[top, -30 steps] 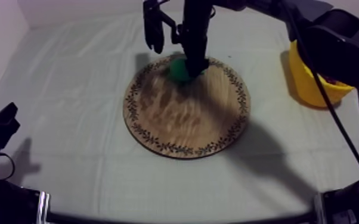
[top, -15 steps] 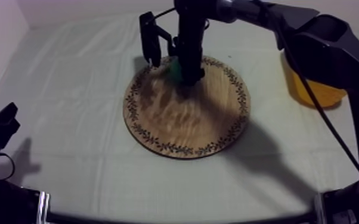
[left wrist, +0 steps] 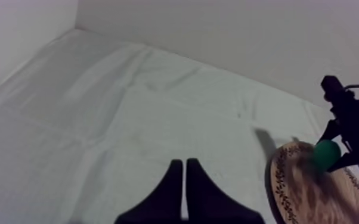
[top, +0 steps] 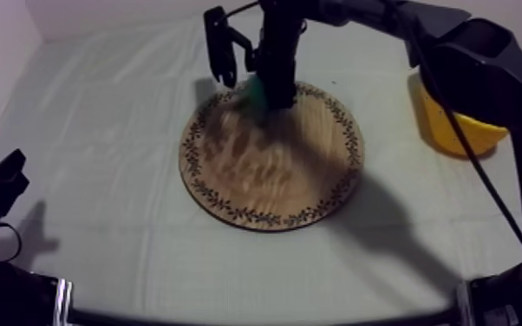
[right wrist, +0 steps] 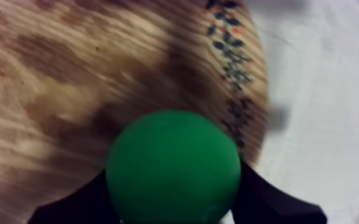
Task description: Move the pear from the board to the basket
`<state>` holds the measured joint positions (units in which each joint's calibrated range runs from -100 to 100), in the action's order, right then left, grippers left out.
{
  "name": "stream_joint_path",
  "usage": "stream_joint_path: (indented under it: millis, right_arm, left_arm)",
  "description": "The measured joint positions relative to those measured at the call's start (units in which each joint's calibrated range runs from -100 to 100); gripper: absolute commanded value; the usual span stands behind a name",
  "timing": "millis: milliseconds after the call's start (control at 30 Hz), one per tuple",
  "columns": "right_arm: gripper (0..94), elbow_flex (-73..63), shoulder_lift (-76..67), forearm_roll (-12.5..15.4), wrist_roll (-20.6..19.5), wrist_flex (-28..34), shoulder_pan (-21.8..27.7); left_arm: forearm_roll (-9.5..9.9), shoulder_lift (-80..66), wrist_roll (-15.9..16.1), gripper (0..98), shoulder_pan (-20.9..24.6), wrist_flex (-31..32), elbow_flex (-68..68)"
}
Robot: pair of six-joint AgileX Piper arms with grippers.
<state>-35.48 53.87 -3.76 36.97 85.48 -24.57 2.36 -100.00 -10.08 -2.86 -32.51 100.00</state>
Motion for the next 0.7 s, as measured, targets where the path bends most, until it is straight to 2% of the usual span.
stream_joint_path:
  millis: [267, 700]
  right_arm:
    - [32.0, 2.1, -8.3, -1.0, -0.5, 2.6, 0.9]
    - [31.9, 3.8, -22.1, -2.1, -8.5, 5.4, 3.3]
  left_arm:
    - [0.0, 0.0, 0.0, 0.1, 0.0, 0.0, 0.0]
    - [0.0, 0.0, 0.0, 0.1, 0.0, 0.0, 0.0]
